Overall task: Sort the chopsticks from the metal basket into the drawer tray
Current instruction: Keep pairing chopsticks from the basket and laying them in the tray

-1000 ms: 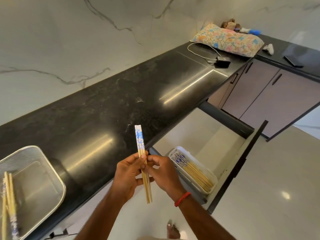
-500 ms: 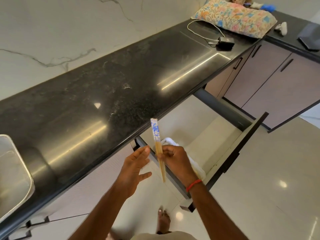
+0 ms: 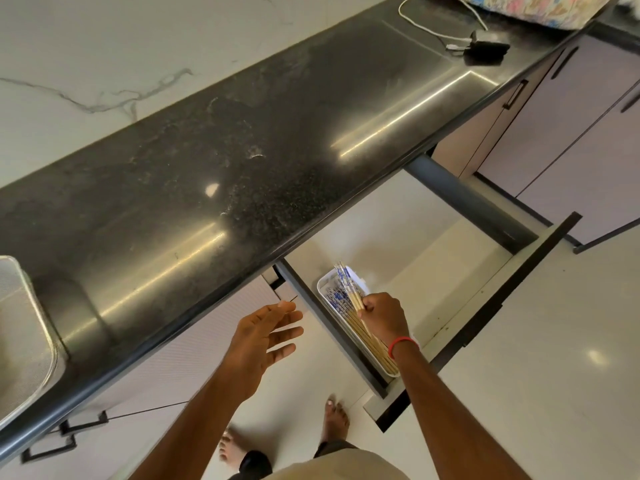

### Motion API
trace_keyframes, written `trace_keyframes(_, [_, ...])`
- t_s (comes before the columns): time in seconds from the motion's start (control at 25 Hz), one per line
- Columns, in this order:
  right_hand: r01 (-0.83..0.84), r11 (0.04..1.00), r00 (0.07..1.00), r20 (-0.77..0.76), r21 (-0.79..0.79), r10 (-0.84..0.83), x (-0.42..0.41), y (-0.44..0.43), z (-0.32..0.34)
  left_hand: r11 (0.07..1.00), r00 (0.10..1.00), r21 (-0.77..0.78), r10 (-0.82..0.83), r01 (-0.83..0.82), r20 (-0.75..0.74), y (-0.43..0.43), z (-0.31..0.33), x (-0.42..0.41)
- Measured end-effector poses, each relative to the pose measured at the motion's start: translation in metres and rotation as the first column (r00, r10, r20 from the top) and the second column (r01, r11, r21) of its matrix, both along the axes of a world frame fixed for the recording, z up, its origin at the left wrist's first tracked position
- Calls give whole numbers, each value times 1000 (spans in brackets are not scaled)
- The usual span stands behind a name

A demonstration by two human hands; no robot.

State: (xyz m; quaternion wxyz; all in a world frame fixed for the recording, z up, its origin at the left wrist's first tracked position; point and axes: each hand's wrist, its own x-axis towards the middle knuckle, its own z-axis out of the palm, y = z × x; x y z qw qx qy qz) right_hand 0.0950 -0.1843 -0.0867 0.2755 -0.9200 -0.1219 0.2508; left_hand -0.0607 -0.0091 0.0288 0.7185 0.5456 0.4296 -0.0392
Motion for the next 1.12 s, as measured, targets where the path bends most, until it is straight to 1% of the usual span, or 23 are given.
trace_keyframes(0.12, [-38, 996, 999, -23, -80, 36, -3, -1, -16, 1000, 1000, 0, 1, -1, -27, -2, -4, 1])
trace_keyframes(0.32, [-137, 961, 990, -9, -239, 138, -11, -8, -28, 1000, 999, 8, -18, 18, -41, -8, -9, 4])
trace_keyframes(0.52, [-189, 936, 976, 46, -296, 212, -14, -17, -31, 999, 998, 15, -50, 51, -48, -13, -11, 7])
trace_keyframes(0.64, [-222, 932, 964, 81, -286, 254, -14, -15, -30, 998, 997, 24, -65, 66, -40, -14, -10, 8])
trace_keyframes(0.8, [-270, 931, 952, 76, -247, 297, -17, -15, -30, 998, 998, 28, -50, 51, -36, -11, -11, 5])
trace_keyframes(1.12, [-334, 906, 924, 102, -260, 370, -22, -15, -26, 999, 1000, 26, -17, 18, -24, -4, -9, -10])
